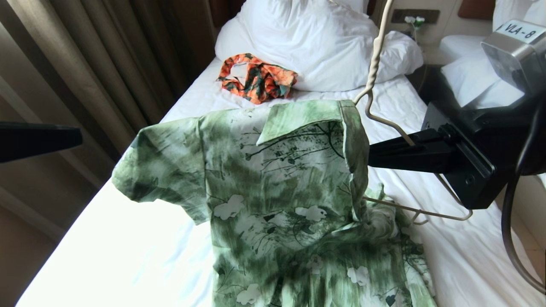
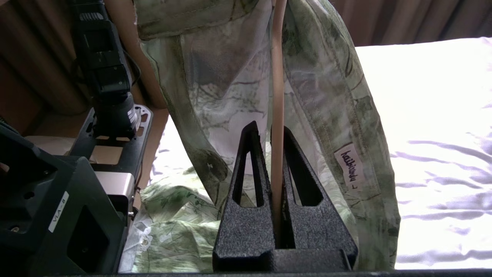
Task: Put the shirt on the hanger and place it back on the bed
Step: Hook one side of the shirt onto the hanger, then hook the other side of the shirt onto the hanger
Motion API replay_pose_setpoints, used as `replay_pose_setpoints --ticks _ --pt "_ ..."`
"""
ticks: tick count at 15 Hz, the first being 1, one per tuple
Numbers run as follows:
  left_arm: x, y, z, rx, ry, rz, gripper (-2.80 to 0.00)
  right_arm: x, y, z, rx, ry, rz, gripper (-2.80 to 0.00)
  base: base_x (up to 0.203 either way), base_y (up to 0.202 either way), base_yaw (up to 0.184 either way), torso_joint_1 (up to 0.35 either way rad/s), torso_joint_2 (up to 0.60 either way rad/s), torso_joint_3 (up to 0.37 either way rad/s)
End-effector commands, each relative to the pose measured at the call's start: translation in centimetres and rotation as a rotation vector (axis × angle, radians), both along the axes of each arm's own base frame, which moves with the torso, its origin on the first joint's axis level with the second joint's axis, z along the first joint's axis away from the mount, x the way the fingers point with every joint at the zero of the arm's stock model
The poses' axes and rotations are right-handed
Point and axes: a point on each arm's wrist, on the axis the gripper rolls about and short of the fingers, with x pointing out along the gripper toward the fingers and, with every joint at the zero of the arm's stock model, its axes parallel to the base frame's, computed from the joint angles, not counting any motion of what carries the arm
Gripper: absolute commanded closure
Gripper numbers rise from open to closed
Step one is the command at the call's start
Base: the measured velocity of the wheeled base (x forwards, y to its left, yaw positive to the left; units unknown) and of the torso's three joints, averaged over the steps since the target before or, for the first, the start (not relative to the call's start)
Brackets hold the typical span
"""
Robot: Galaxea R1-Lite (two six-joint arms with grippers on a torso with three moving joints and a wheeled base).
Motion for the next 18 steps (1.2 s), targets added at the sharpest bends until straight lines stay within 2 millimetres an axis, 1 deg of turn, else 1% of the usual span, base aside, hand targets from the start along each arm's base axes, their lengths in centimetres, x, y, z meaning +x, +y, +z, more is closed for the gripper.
replay_pose_setpoints --ticks 1,3,5,7,11,13,15,18 --pt "0.9 -1.6 0.4 0.06 -0.032 -0.041 -2.8 -0.4 0.8 -0.5 -0.009 0.017 0.039 0.0 0.0 0.0 0.0 0.0 0.0 0.0" --pt "1.3 -2.7 0.4 0.078 -0.041 -0.1 -2.8 -0.7 1.1 -1.2 -0.019 0.036 0.056 0.0 0.0 0.0 0.0 0.0 0.0 0.0" --pt "2.0 -4.1 0.7 0.106 -0.109 -0.128 -2.8 -1.0 1.3 -1.5 -0.023 0.039 0.072 0.0 0.0 0.0 0.0 0.0 0.0 0.0" --pt "2.0 -5.2 0.7 0.115 -0.121 -0.18 -2.8 -1.3 1.6 -1.3 -0.02 0.034 0.087 0.0 0.0 0.0 0.0 0.0 0.0 0.0" --pt "2.0 -7.0 -0.3 0.17 -0.109 -0.245 -2.8 -1.8 1.9 -1.1 -0.016 0.024 0.104 0.0 0.0 0.0 0.0 0.0 0.0 0.0" --pt "2.5 -8.1 -0.8 0.233 -0.142 -0.273 -2.8 -2.2 1.7 -1.0 -0.014 0.021 0.108 0.0 0.0 0.0 0.0 0.0 0.0 0.0" --pt "3.0 -9.2 -1.0 0.258 -0.146 -0.286 -2.8 -2.6 1.8 -0.9 -0.011 0.016 0.12 0.0 0.0 0.0 0.0 0.0 0.0 0.0" --pt "4.1 -11.3 -0.7 0.207 -0.186 -0.274 -2.8 -3.0 1.9 -0.8 -0.01 0.017 0.134 0.0 0.0 0.0 0.0 0.0 0.0 0.0"
